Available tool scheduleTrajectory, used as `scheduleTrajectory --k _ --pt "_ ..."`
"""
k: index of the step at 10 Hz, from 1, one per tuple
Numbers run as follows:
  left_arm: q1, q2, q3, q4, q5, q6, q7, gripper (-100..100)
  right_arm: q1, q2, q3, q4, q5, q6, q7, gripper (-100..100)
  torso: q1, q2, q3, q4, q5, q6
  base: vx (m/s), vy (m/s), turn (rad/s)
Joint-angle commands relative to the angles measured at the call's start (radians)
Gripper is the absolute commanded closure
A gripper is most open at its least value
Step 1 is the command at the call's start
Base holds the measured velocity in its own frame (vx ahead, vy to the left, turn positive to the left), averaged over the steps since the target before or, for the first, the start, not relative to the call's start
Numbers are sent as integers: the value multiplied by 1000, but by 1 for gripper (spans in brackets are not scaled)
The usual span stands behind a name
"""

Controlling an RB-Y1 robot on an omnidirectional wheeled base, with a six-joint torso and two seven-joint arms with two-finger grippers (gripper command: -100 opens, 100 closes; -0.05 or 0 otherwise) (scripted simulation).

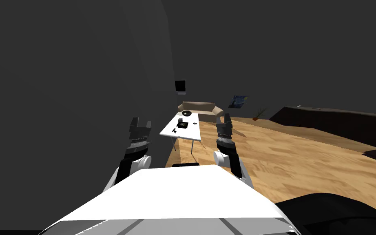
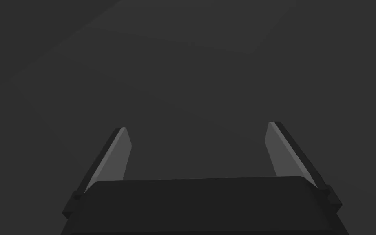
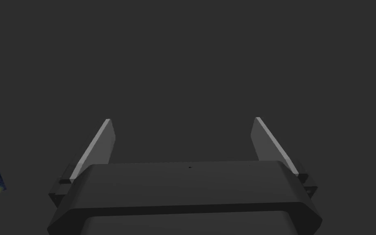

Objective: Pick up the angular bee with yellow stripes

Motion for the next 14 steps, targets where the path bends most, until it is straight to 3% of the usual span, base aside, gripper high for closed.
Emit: scheduleTrajectory --k 1,4,6,13,14 --pt "20 22 2 14 45 18 -6 -100 0 0 0 0 0 0 0 0 0 0 0 0 0 0 -43 -16 -71" --pt "48 50 6 36 111 46 -16 -100 0 0 0 0 0 0 0 0 -2 5 3 1 0 0 -67 -30 -65" --pt "85 86 10 70 179 83 -29 -100 0 0 0 0 0 0 0 0 -1 3 2 1 0 0 -41 -18 -109" --pt "155 152 18 142 379 158 -57 -100 0 0 0 0 0 0 0 0 -1 2 1 1 0 0 -28 -21 -89" --pt "182 176 21 171 410 186 -67 -100 0 0 0 0 0 0 0 0 -1 2 1 1 0 0 -24 -28 -194"
